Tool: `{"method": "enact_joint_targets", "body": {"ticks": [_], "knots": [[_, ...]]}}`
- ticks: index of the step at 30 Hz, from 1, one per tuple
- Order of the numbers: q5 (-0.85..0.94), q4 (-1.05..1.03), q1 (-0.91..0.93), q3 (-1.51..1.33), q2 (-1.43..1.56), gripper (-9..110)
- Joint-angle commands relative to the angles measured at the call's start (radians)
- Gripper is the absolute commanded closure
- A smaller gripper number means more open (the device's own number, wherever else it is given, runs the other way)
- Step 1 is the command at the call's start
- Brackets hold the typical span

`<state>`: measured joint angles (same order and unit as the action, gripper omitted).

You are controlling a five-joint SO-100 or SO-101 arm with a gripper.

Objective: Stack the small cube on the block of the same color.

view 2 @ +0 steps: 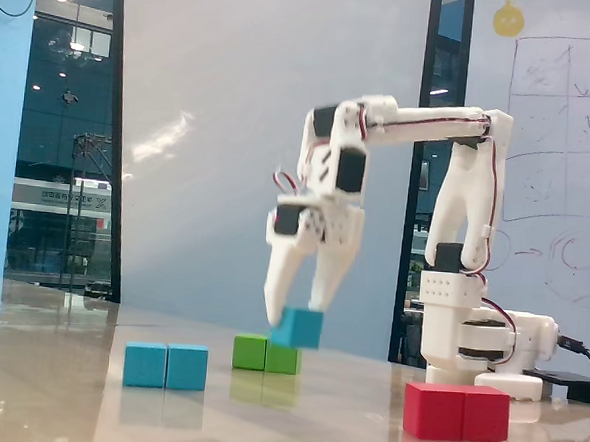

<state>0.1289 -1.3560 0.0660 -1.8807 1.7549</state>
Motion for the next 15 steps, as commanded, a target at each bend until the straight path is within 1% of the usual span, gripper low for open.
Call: {"method": "enact_joint_targets", "body": {"ticks": [1, 6, 12, 15], "knots": [[0.011, -0.078, 0.026, 0.261, 0.055, 92], [0.023, -0.095, 0.107, 0.454, -0.081, 92], [0.143, -0.091, 0.164, 0.637, -0.25, 92], [0.166, -0.091, 0.179, 0.695, -0.321, 92]]}}
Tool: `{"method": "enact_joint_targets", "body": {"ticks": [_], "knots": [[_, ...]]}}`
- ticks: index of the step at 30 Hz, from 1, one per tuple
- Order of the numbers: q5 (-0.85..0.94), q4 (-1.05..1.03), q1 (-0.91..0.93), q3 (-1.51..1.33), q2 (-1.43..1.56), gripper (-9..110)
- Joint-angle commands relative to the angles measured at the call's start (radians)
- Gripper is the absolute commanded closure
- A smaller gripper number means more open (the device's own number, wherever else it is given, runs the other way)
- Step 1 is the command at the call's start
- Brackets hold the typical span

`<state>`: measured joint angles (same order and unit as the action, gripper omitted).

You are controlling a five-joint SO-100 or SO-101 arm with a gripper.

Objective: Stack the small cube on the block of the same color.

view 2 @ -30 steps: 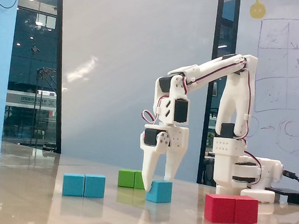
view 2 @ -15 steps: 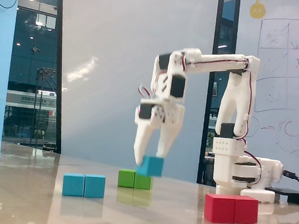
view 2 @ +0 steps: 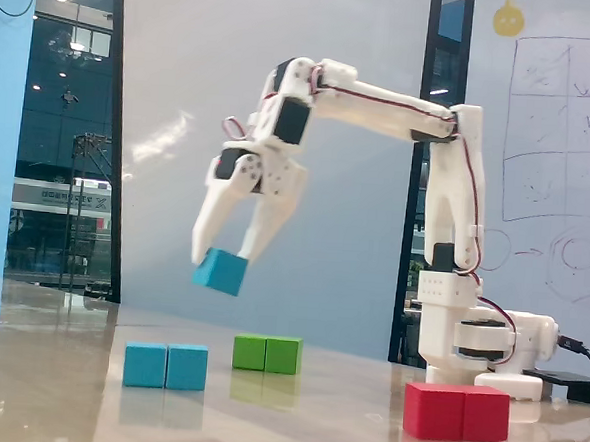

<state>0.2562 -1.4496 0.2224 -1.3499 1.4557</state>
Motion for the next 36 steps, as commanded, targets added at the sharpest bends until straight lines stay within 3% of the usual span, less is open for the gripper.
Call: {"method": "enact_joint_targets", "body": {"ticks": [1, 36], "knots": [[0.038, 0.003, 0.026, 0.178, -0.041, 92], [0.048, 0.087, 0.029, 0.215, -0.244, 93]]}}
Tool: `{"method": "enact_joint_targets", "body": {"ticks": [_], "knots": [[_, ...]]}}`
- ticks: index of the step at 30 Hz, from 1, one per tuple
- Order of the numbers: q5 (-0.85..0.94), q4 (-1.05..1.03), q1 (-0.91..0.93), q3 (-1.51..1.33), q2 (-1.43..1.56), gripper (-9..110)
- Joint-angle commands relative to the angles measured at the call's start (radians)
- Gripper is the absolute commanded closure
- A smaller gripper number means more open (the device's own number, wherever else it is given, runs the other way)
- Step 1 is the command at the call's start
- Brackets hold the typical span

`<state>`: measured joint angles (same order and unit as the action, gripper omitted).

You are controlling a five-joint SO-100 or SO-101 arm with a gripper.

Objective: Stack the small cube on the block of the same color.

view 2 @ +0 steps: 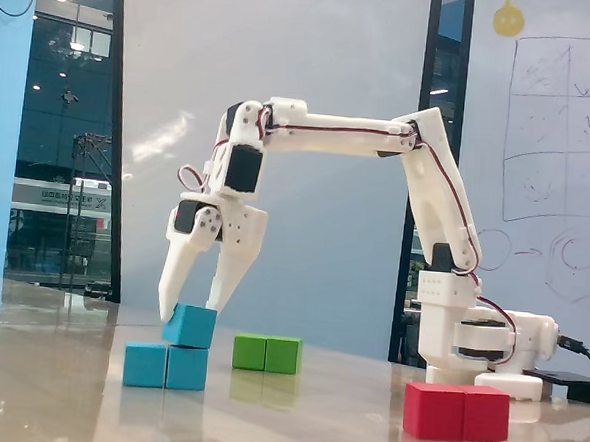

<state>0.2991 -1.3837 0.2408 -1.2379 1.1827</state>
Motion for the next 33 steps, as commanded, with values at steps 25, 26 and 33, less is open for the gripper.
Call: {"method": "enact_joint_targets", "body": {"ticks": [25, 26, 33], "knots": [[0.025, 0.023, 0.011, 0.095, 0.025, 73], [0.025, 0.023, 0.011, 0.095, 0.025, 73], [0.034, 0.023, 0.038, 0.097, 0.025, 76]]}}
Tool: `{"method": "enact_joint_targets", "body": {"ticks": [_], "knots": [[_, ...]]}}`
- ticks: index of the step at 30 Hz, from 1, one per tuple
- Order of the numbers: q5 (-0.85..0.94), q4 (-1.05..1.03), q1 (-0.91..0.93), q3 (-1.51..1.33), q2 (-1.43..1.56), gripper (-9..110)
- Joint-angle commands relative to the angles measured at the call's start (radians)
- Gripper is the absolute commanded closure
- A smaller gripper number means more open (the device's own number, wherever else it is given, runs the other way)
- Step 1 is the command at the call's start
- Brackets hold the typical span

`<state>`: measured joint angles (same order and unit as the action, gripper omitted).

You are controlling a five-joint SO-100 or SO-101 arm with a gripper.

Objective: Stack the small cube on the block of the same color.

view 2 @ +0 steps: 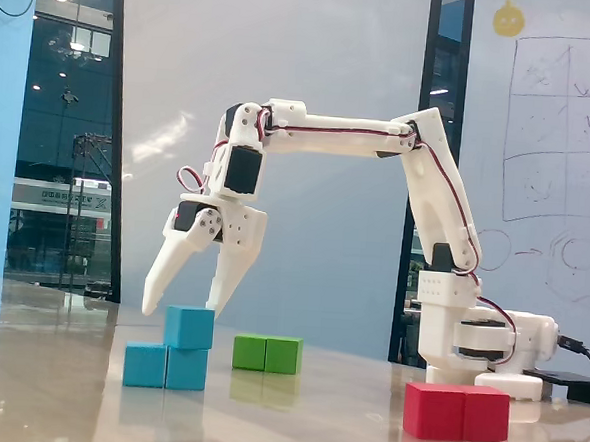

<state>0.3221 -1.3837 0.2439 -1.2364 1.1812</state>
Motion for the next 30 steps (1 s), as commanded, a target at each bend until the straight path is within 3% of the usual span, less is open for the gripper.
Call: {"method": "enact_joint_targets", "body": {"ticks": [1, 15, 19, 27, 30], "knots": [[0.012, 0.023, 0.055, 0.098, 0.028, 76], [0.015, 0.018, 0.273, 0.084, 0.121, 76], [0.005, 0.021, 0.25, -0.009, 0.235, 78], [-0.003, 0.023, 0.11, -0.301, 0.563, 100], [-0.003, 0.023, 0.038, -0.385, 0.683, 102]]}}
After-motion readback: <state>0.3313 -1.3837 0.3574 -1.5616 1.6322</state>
